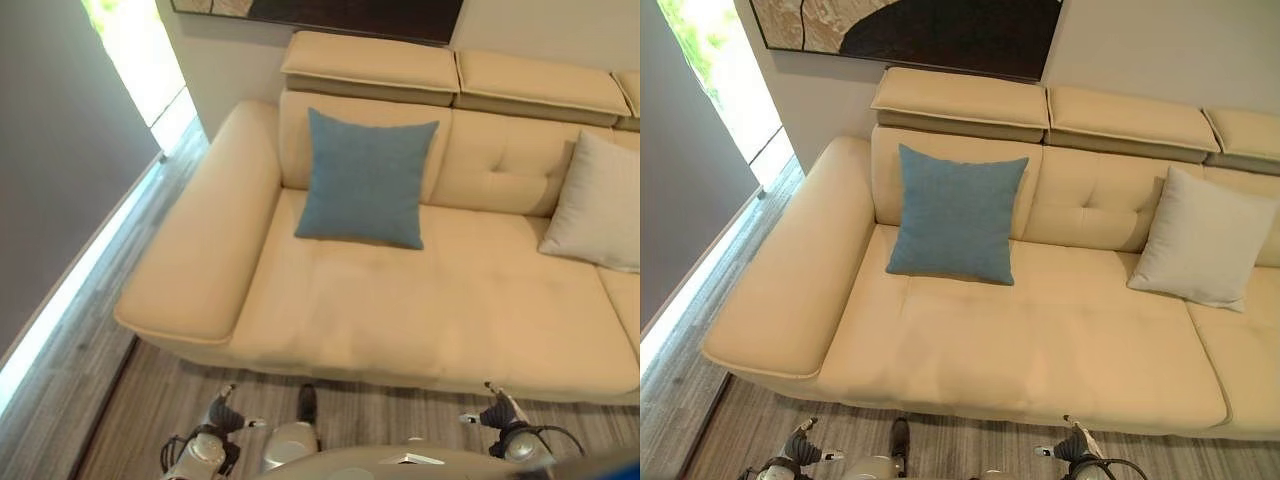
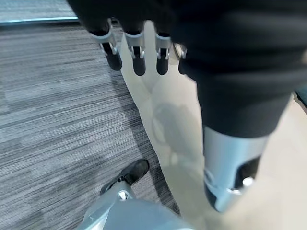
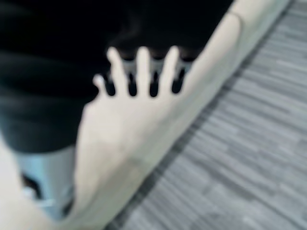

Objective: Pick up all the scattered cushions and arrange them neatly on the sofa.

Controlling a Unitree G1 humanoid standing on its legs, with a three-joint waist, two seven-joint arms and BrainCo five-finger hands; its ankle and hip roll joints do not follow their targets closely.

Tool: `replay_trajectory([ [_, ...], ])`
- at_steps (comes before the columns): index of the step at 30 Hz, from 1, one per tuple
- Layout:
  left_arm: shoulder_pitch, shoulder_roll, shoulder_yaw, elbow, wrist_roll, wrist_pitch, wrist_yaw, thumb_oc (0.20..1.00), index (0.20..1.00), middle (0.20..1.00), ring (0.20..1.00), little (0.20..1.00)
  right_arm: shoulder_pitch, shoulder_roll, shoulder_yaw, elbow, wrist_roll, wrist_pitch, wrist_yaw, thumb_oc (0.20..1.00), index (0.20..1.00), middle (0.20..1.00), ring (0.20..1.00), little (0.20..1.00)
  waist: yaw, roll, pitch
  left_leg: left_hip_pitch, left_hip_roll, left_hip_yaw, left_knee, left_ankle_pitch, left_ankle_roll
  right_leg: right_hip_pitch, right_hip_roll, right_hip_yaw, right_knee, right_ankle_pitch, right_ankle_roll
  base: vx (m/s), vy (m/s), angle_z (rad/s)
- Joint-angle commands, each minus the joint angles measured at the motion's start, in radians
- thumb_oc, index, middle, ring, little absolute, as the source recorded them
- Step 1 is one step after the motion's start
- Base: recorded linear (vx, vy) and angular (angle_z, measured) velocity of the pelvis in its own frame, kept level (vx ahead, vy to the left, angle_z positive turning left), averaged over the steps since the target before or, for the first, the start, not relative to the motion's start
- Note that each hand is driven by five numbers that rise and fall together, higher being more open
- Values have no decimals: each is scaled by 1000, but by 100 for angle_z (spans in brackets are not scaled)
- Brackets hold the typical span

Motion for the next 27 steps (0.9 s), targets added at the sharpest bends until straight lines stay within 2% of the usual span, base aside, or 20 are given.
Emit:
replay_trajectory([
  [1, -88, -32, -40, -13, -37, -17, 12, 1000, 1000, 1000, 1000, 1000, -53, -72, 6, -16, 15, -16, -24, 1000, 1000, 1000, 1000, 1000, -3, -16, 71, -95, -70, -119, 106, -40, 9, 142, -8, 11, -219, 131, 43, -367, -72, 6],
  [2, -89, -32, -40, -13, -37, -17, 12, 1000, 1000, 1000, 1000, 1000, -53, -72, 6, -16, 15, -16, -24, 1000, 1000, 1000, 1000, 1000, -4, -15, 70, -98, -69, -120, 107, -39, 8, 140, -6, 10, -220, 133, 43, -165, -26, 35],
  [3, -85, -34, -42, -15, -37, -17, 12, 1000, 1000, 1000, 1000, 1000, -50, -71, 2, -14, 19, -16, -20, 1000, 1000, 1000, 1000, 1000, -12, -21, 66, -84, -77, -132, 134, -74, 15, 131, -17, 4, -219, 142, 43, -100, -6, 19],
  [5, -83, -39, -43, -13, -43, -17, 11, 1000, 1000, 1000, 1000, 1000, -49, -72, 4, 14, 21, -18, -14, 1000, 1000, 1000, 1000, 1000, -28, -48, 60, -69, -84, -155, 259, -174, 29, 107, -54, -2, -225, 170, 41, -179, 10, 25],
  [6, -84, -49, -48, -9, -46, -15, 7, 1000, 1000, 1000, 1000, 1000, -47, -71, 5, 53, 20, -18, -9, 1000, 1000, 1000, 1000, 1000, -41, -55, 50, -9, -67, -178, 296, -236, 31, 98, -73, -8, -236, 184, 44, -125, 57, 30],
  [8, -86, -55, -53, -4, -45, -15, 6, 1000, 1000, 1000, 1000, 1000, -45, -69, 3, 62, 23, -18, -4, 1000, 1000, 1000, 1000, 1000, -52, -50, 37, 25, -56, -186, 275, -236, 27, 92, -76, -15, -242, 189, 48, -31, 88, 21],
  [9, -82, -65, -64, -11, -47, -14, 6, 1000, 1000, 1000, 1000, 1000, -36, -62, -1, 76, 26, -15, -3, 1000, 1000, 1000, 1000, 1000, -66, -27, 22, 66, -38, -185, 192, -221, 20, 93, -71, -22, -257, 195, 63, -13, 121, 25],
  [11, -84, -64, -69, -12, -40, -12, 7, 1000, 1000, 1000, 1000, 1000, -33, -58, -6, 77, 29, -14, -2, 1000, 1000, 1000, 1000, 1000, -71, -19, 14, 102, -30, -175, 129, -204, 13, 96, -68, -24, -266, 202, 65, -4, 117, 34],
  [12, -91, -69, -73, -10, -38, -11, 3, 1000, 1000, 1000, 1000, 1000, -30, -49, -17, 76, 43, -16, 1, 1000, 1000, 1000, 1000, 1000, -82, -6, -6, 155, -36, -178, 18, -196, 14, 97, -70, -27, -287, 220, 74, 6, 86, 20],
  [21, -66, -75, -38, 44, -36, -1, -1, 1000, 1000, 1000, 1000, 1000, -15, -5, -35, 139, 89, -12, 37, 1000, 1000, 1000, 1000, 1000, -79, 3, -31, 247, -57, -151, -84, -184, 25, 133, -95, -24, -329, 257, 102, 3, 88, -10],
  [27, -64, -77, -33, 70, -32, 4, -16, 1000, 1000, 1000, 1000, 1000, -6, 10, -42, 161, 103, -7, 53, 1000, 1000, 1000, 1000, 1000, -82, 1, -43, 262, -58, -142, -100, -182, 27, 148, -103, -29, -338, 263, 111, 2, 6, -1],
])
